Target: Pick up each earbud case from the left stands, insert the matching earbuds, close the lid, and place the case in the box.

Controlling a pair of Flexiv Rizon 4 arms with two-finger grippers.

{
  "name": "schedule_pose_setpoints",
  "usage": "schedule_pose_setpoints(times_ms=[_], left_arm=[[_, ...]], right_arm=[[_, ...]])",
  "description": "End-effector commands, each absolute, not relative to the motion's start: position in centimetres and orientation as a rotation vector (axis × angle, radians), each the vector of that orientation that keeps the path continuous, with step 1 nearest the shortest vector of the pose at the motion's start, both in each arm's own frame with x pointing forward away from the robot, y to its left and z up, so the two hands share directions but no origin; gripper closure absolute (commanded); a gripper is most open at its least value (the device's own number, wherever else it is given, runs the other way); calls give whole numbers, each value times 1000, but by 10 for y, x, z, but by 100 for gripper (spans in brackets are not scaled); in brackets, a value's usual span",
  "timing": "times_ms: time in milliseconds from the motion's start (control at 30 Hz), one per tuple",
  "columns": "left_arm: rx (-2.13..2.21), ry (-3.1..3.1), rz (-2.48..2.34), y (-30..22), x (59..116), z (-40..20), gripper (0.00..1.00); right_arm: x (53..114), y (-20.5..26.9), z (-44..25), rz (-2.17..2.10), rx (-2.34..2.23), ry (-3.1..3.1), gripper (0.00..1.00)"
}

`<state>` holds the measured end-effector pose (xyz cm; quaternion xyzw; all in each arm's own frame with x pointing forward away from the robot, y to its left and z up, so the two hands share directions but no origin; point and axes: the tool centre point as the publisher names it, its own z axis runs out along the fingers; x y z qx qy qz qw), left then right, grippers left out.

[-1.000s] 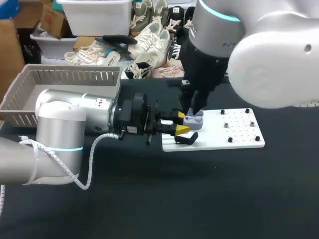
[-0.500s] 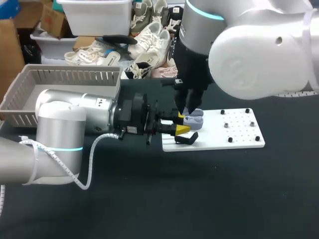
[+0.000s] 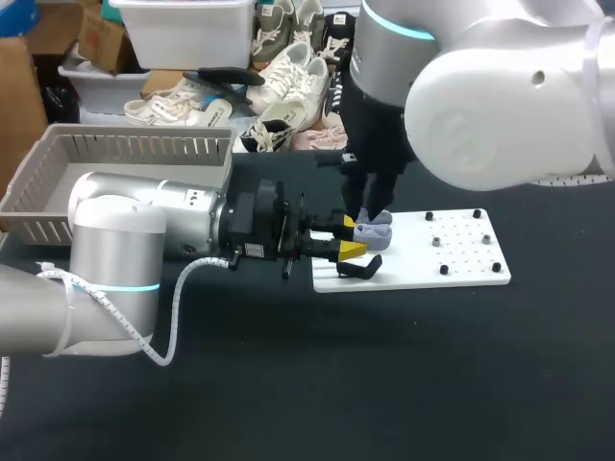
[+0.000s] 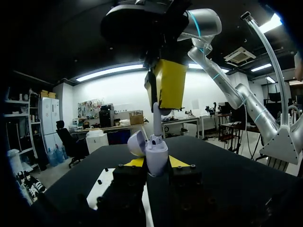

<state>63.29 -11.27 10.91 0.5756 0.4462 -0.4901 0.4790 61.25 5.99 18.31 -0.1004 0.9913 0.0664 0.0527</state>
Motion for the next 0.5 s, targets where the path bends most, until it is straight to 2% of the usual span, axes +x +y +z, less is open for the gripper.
schedule_pose_setpoints(times_ms=[33,500], left_arm=[[1404,1089,-1196,-113,633,109,100],[1404,1089,-1196,-113,633,109,100]], right_arm=[[610,58,184,203,-300,3011,100],[610,58,184,192,-288,2995,100]])
